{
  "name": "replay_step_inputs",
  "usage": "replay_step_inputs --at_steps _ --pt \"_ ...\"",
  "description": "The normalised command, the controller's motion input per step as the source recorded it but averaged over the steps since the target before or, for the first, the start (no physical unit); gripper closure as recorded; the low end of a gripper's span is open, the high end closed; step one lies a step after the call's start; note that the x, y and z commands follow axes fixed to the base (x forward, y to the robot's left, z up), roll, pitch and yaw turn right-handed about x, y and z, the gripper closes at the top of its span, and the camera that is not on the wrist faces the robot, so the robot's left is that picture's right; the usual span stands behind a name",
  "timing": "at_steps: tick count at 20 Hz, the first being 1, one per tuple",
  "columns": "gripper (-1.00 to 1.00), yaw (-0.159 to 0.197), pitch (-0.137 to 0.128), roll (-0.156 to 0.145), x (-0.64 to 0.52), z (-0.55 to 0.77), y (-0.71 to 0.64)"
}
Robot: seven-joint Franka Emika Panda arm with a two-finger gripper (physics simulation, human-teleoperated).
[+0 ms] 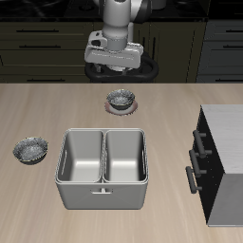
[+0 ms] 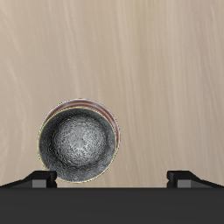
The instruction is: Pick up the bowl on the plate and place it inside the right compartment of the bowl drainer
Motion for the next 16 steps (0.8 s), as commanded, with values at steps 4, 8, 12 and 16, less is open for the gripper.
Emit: replay_step_inputs --at_steps 4,8,12,16 --pt "-1.0 -0.03 0.037 -0.002 -0.05 -0.29 -0.02" --pt "-1.0 -0.016 0.01 0.003 -0.07 -0.22 0.01" --pt "-1.0 -0.018 0.008 -0.004 -0.09 -0.17 -0.03" --pt "-1.0 0.004 -0.016 -0.003 -0.11 -0.16 0.0"
